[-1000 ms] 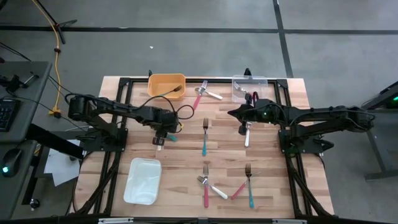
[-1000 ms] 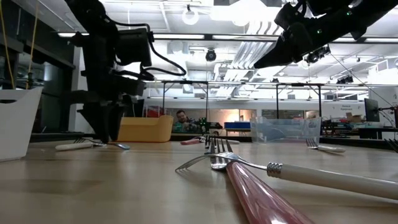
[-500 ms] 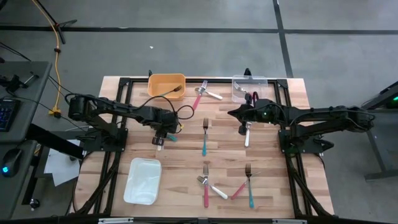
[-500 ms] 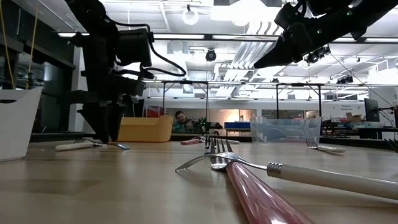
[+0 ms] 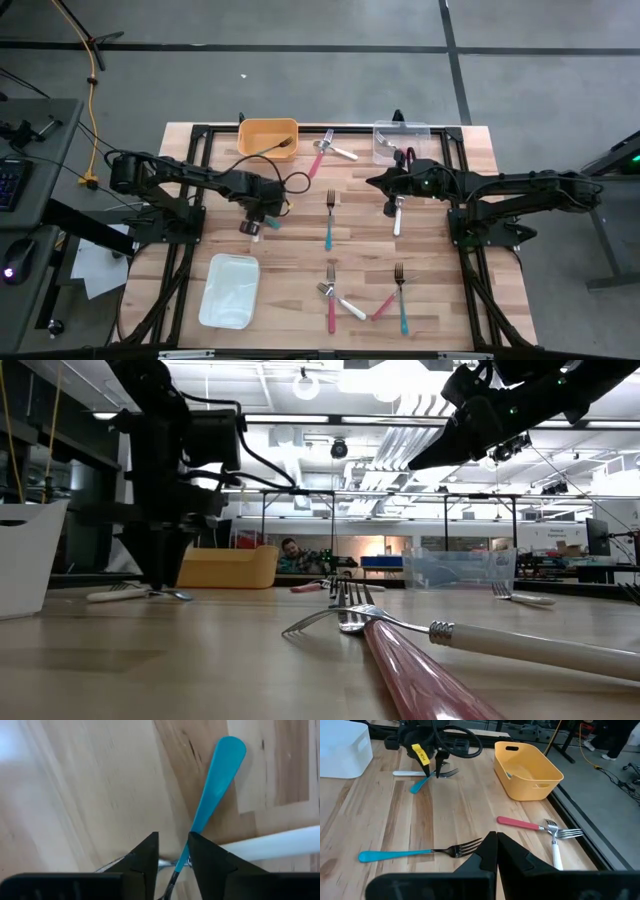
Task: Sort silverware by color (type)
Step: Put the blue fork into the yellow bin
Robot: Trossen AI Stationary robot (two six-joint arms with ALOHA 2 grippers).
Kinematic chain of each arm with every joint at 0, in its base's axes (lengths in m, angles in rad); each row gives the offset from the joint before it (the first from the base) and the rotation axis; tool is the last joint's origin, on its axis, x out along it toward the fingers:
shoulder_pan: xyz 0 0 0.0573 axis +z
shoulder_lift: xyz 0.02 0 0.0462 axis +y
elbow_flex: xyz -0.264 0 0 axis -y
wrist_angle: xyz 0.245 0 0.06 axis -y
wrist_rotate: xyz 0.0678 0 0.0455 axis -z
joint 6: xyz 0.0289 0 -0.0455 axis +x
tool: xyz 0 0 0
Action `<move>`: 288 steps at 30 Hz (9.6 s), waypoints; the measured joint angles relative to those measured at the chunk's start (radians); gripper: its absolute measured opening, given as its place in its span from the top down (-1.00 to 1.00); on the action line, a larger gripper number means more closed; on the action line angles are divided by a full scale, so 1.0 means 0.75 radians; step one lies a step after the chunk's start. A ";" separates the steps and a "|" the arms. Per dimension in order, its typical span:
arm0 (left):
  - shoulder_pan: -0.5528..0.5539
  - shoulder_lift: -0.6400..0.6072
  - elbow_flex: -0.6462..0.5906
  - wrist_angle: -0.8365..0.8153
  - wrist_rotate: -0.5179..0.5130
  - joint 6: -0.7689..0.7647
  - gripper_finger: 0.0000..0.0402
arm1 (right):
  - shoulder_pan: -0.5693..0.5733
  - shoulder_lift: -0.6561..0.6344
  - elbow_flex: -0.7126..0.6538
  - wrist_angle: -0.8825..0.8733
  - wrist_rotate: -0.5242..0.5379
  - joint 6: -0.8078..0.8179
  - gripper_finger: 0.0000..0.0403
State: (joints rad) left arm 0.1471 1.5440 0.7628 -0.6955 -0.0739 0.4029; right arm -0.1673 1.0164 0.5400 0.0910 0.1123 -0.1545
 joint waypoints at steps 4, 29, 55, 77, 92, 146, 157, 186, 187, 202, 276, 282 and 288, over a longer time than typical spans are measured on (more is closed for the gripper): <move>-0.001 0.000 0.002 -0.009 0.003 0.035 0.73 | 0.000 0.000 0.000 0.000 0.000 0.000 1.00; 0.000 0.003 0.125 -0.122 0.034 0.050 0.55 | -0.001 0.000 0.000 0.000 -0.007 -0.003 1.00; -0.014 0.100 0.072 0.003 -0.021 0.133 0.39 | -0.001 0.000 0.001 -0.001 -0.005 -0.003 1.00; -0.052 0.062 0.181 -0.129 -0.020 0.063 0.37 | 0.000 0.000 0.001 -0.006 -0.003 -0.003 1.00; -0.058 0.074 0.066 -0.068 -0.082 0.037 0.27 | 0.000 0.000 0.001 -0.006 -0.001 -0.004 1.00; -0.572 -0.132 0.650 -0.638 0.109 -1.563 0.95 | 0.000 0.000 0.001 -0.017 -0.004 -0.014 1.00; -1.044 -0.124 0.650 -0.606 -0.015 -2.560 0.95 | 0.000 0.000 0.001 -0.018 -0.004 -0.014 1.00; -1.211 -0.119 0.287 -0.390 -0.036 -2.805 0.95 | 0.000 0.000 0.001 -0.043 -0.004 -0.014 1.00; -1.211 -0.115 0.287 -0.373 -0.037 -2.792 0.95 | 0.000 0.000 0.001 -0.044 -0.004 -0.014 1.00; -1.198 -0.018 0.287 -0.302 0.043 -2.593 0.95 | 0.000 0.000 0.001 -0.066 -0.004 -0.014 1.00; 0.673 -0.188 -0.130 0.589 0.129 -0.847 1.00 | -0.240 -0.001 0.001 0.079 -0.004 0.131 1.00; 0.673 -0.188 -0.137 0.647 0.120 -0.747 1.00 | -0.240 -0.001 0.001 0.071 0.068 0.230 1.00; 0.668 -0.189 -0.171 0.803 0.108 -0.695 1.00 | -0.239 -0.001 0.001 0.065 0.106 0.277 1.00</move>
State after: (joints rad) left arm 0.6479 1.4021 0.6348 -0.0929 0.0068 -0.1181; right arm -0.3467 1.0161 0.5407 0.1394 0.1915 0.0531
